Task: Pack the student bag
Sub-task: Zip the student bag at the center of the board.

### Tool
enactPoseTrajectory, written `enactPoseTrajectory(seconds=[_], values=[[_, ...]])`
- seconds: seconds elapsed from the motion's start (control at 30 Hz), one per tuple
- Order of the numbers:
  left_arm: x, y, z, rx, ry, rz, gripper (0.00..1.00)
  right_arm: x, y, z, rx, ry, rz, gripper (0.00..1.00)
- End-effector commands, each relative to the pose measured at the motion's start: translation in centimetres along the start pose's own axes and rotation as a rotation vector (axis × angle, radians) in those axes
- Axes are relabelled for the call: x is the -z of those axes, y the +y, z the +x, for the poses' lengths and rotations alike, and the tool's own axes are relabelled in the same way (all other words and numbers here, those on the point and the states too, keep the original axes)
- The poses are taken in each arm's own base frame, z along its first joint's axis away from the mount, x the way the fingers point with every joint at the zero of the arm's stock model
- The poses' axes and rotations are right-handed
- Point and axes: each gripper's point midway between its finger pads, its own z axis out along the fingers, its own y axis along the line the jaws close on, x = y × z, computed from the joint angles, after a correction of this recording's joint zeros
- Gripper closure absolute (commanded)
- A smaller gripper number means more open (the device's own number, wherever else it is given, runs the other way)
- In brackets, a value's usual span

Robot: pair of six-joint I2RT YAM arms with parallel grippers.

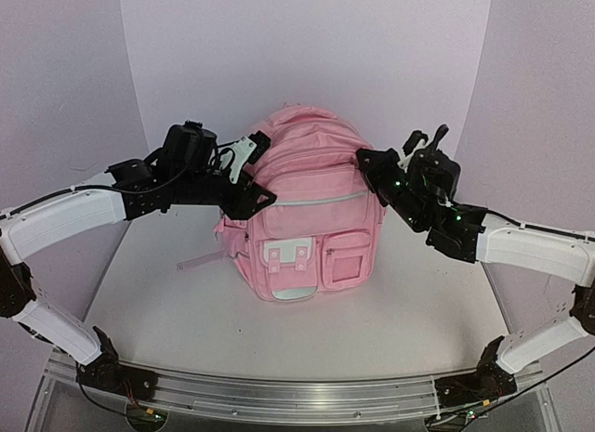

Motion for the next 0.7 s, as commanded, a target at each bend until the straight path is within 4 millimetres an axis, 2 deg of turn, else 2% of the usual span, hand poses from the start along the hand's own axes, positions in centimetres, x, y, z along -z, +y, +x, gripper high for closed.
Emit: enactPoseTrajectory(seconds=[0.0,0.23,0.4,0.5,0.67], values=[[-0.1,-1.6,-2.7,0.017,-0.074,0.089,0.47,0.4,6.2,-0.7,0.129,-0.063,-0.108,1.00],[-0.7,-2.7,-3.5,0.034,-0.102,0.159,0.53,0.3,9.4,3.3,0.280,-0.015,-0.149,1.00],[-1.5,-3.8,-4.0,0.045,-0.114,0.229,0.58,-0.1,9.4,5.0,0.306,0.004,-0.144,1.00],[-2.2,-4.5,-4.6,0.041,-0.124,0.275,0.58,-0.1,8.7,4.7,0.314,-0.015,-0.117,1.00],[-4.5,-5.3,-5.5,0.038,-0.121,0.334,0.59,1.3,8.5,2.2,0.352,-0.081,-0.082,1.00]])
